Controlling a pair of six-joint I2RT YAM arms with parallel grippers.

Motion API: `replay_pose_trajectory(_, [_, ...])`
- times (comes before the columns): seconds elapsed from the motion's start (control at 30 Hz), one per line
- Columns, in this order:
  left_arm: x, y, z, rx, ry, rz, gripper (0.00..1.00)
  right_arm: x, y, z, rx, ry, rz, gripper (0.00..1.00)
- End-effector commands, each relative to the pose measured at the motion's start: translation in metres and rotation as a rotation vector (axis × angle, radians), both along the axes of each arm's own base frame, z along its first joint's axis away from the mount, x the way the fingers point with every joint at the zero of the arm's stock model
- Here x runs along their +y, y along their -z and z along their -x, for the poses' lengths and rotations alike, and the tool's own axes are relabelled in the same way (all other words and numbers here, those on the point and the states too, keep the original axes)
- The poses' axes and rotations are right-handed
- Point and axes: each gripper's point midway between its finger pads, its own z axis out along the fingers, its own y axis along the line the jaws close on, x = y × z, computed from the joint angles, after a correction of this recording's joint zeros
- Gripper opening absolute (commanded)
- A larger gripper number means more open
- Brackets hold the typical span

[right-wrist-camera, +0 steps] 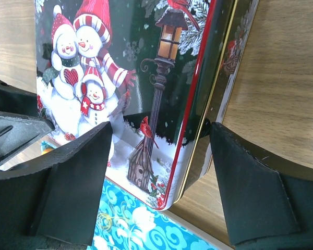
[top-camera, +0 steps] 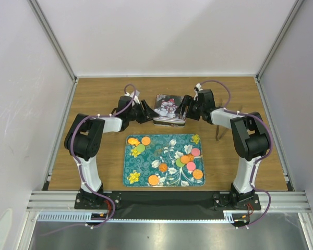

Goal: Pack the cookies

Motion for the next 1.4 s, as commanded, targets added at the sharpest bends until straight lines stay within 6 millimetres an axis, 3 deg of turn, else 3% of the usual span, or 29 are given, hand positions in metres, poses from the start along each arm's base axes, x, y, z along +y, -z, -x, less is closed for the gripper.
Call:
replay_pose_trajectory(0.0, [-0.024,0.047,0.053,0.177,0.120,-0.004,0.11,0.056,-0.030,0.038,-0.030,-0.208,-0.111,0.79])
replay_pose_trajectory(0.03, [-0.024,0.047,0.053,0.177,0.119,-0.005,0.11,0.057,-0.031,0.038,-0.029,-0.208,-0.114,0.79])
replay_pose_trajectory(0.2, [-0.022,0.044,0.057,0.168,0.117,-0.001,0.38,0.056,-0.029,0.038,-0.023,-0.206,-0.119,0.79])
replay_pose_trajectory(0.37, [-0.020,0.044,0.062,0.167,0.119,-0.001,0.45,0.051,-0.028,0.036,-0.015,-0.194,-0.136,0.79])
replay_pose_trajectory(0.5, [-0.021,0.046,0.061,0.171,0.117,0.002,0.27,0.051,-0.028,0.037,-0.014,-0.194,-0.138,0.78])
replay_pose_trajectory(0.63, [-0.019,0.055,0.064,0.198,0.104,-0.004,0.00,0.052,-0.029,0.038,-0.017,-0.193,-0.134,0.78])
replay_pose_trajectory(0.93, [-0.009,0.085,0.081,0.274,0.084,-0.133,0.00,0.062,-0.027,0.043,-0.063,-0.183,0.022,0.78])
replay_pose_trajectory(1.13, [-0.010,0.087,0.085,0.259,0.080,-0.207,0.01,0.062,-0.019,0.046,-0.083,-0.177,0.166,0.78])
replay_pose_trajectory(1.37, [-0.014,0.084,0.087,0.243,0.101,-0.204,0.00,0.069,-0.035,0.054,-0.122,-0.209,0.172,0.79])
